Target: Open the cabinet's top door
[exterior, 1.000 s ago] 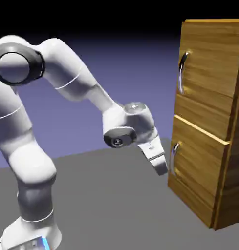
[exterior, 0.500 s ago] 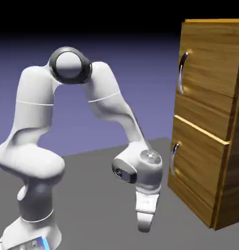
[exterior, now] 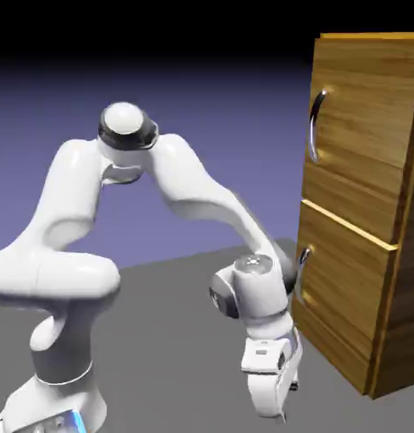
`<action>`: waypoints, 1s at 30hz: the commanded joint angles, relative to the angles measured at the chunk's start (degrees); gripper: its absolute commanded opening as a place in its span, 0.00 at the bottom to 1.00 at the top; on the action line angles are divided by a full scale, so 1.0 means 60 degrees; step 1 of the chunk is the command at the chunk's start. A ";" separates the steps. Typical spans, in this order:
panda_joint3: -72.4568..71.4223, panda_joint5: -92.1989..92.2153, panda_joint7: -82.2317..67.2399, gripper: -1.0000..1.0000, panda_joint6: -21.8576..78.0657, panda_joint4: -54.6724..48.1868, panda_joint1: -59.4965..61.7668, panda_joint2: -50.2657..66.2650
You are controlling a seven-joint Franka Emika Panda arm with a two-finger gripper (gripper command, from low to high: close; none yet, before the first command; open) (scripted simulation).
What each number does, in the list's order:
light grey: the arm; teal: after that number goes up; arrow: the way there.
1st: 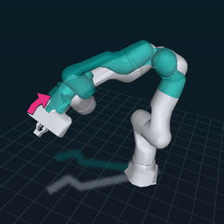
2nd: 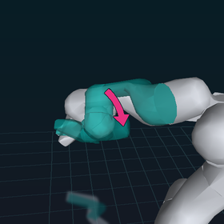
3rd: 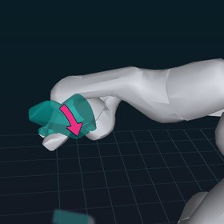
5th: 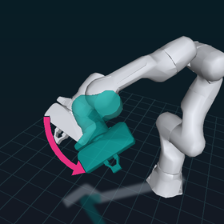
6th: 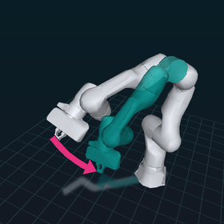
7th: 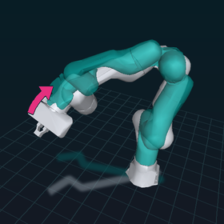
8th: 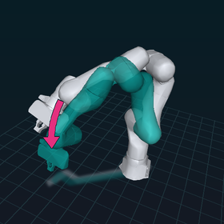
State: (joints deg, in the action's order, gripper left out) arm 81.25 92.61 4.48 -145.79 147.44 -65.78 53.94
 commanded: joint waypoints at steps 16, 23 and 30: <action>0.5197 0.5923 -0.2429 0.50 0.1805 -0.0867 -0.4163 0.5539; 0.6249 0.7662 -0.3016 0.50 0.2157 -0.1769 -0.4546 0.6730; 0.6386 0.8309 -0.3825 0.00 0.3321 -0.1554 -0.4335 0.6430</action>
State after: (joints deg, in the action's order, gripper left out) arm 119.57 142.54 -18.52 -125.81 138.12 -91.79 92.53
